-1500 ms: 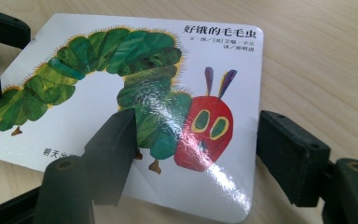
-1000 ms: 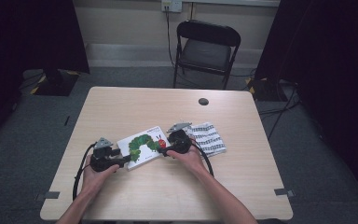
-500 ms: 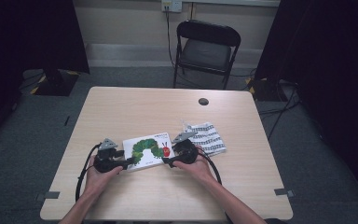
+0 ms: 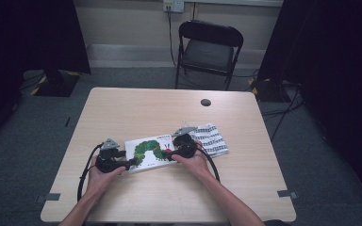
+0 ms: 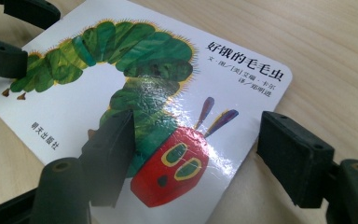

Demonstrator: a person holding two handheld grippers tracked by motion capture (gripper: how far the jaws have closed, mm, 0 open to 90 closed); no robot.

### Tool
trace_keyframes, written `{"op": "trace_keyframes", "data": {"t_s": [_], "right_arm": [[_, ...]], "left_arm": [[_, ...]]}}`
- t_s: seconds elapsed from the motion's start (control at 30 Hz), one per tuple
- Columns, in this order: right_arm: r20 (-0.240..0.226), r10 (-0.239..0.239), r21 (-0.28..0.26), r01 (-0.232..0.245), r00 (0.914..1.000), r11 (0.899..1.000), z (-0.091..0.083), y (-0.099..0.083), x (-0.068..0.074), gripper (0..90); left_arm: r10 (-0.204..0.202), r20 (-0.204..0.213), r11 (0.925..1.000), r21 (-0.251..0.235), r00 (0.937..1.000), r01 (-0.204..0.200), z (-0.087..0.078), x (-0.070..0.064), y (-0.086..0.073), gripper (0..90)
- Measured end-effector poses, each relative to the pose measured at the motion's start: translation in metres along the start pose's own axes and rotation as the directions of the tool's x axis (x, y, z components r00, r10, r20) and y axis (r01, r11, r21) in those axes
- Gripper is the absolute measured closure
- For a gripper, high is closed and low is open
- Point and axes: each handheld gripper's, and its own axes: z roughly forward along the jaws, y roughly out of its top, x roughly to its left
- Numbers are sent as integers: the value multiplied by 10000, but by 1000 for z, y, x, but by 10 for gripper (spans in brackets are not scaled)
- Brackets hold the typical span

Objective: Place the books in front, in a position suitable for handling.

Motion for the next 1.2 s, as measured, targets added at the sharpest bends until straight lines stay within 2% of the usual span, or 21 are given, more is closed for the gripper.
{"op": "trace_keyframes", "data": {"t_s": [0.17,0.47,0.67,0.9,1.03,1.2], "right_arm": [[-44,-163,225,164,9999,9996,-9,-5,1,290],[-173,-399,337,404,9991,9986,-33,-26,5,290],[-121,-498,412,503,9987,9979,-43,-34,8,294],[-72,-924,518,926,9957,9944,-59,-45,15,307],[-68,-930,571,932,9956,9940,-67,-52,18,313],[-232,-711,454,721,9972,9964,-77,-60,15,345]], "left_arm": [[255,138,9995,195,9996,-258,0,-6,0,351],[636,520,9972,368,9966,-656,3,-23,0,365],[759,637,9963,343,9951,-782,3,-34,-3,366],[1103,929,9925,430,9895,-1147,5,-45,-3,372],[1284,1081,9892,566,9858,-1350,5,-51,-3,370],[1435,1297,9855,715,9811,-1536,4,-57,-3,387]]}}
